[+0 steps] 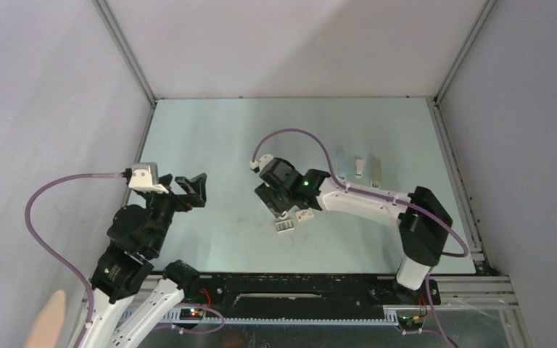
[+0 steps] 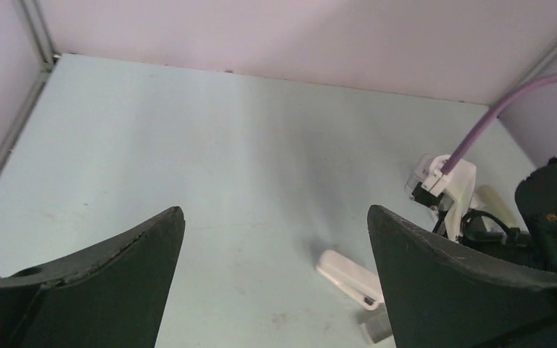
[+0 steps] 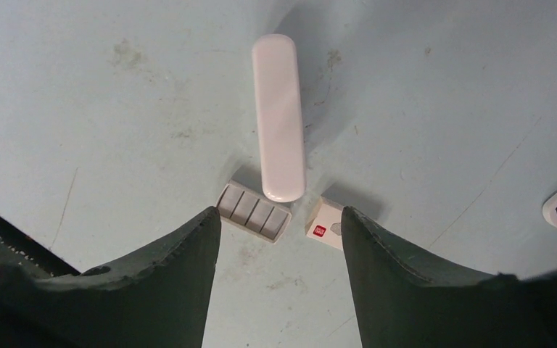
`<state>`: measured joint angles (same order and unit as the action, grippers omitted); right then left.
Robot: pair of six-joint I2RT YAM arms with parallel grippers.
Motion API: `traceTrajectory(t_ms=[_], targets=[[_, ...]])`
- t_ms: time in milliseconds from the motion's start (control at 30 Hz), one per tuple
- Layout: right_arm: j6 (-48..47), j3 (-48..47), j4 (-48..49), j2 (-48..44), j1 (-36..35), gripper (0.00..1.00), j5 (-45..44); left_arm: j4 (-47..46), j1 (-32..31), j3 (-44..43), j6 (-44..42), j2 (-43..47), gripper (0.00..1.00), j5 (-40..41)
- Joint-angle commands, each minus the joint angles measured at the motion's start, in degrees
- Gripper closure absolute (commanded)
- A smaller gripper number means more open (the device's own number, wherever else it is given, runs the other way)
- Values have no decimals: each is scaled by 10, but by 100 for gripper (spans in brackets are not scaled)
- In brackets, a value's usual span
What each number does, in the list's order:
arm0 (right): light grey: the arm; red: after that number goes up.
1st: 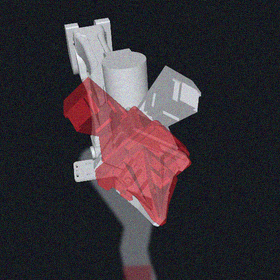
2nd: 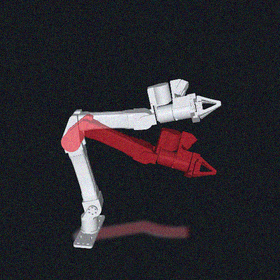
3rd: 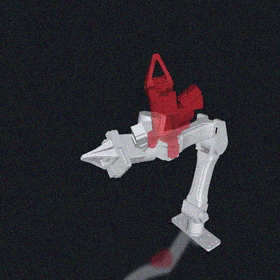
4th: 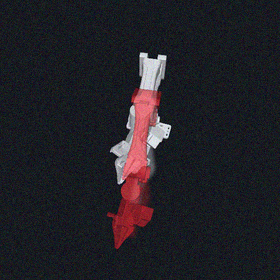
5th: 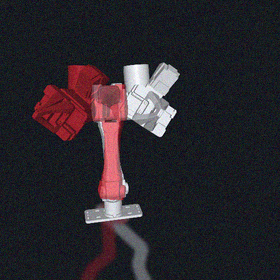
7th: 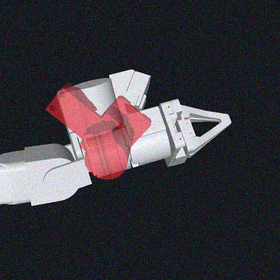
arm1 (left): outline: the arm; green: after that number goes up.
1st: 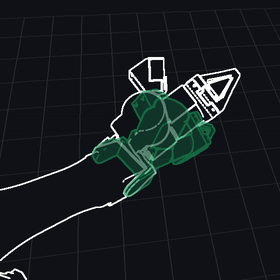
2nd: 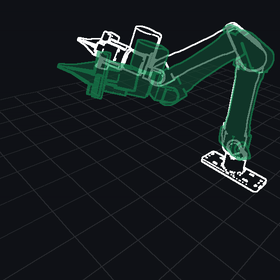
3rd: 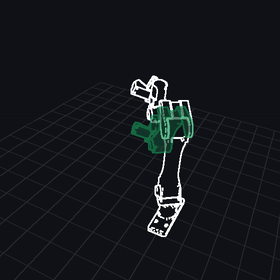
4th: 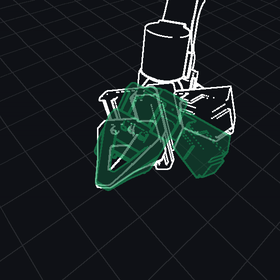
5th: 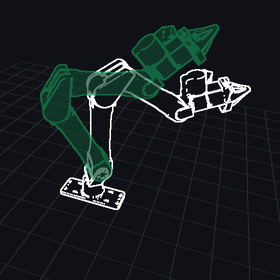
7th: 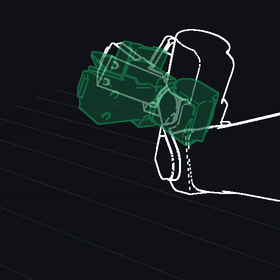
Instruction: Load the staples into the stapler
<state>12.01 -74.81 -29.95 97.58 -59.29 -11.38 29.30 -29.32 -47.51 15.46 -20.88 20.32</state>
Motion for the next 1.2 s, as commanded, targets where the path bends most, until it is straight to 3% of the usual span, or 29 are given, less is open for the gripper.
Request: traceTrajectory(t_ms=[0, 233, 533, 833, 1167], targets=[[-11, -90, -108, 57, 11, 37, 10, -12, 3, 25, -74, 15, 0, 38], [-25, -189, -177, 156, 19, 42, 26, -20, 26, 48, -73, 23, 0, 14], [-30, -240, -194, 221, 29, 50, 37, -26, 41, 57, -71, 44, 0, 6], [-25, -235, -180, 254, 32, 78, 44, -26, 42, 59, -71, 47, 0, 5], [-8, -186, -132, 277, 33, 92, 37, -26, 44, 61, -70, 46, 0, 5]])
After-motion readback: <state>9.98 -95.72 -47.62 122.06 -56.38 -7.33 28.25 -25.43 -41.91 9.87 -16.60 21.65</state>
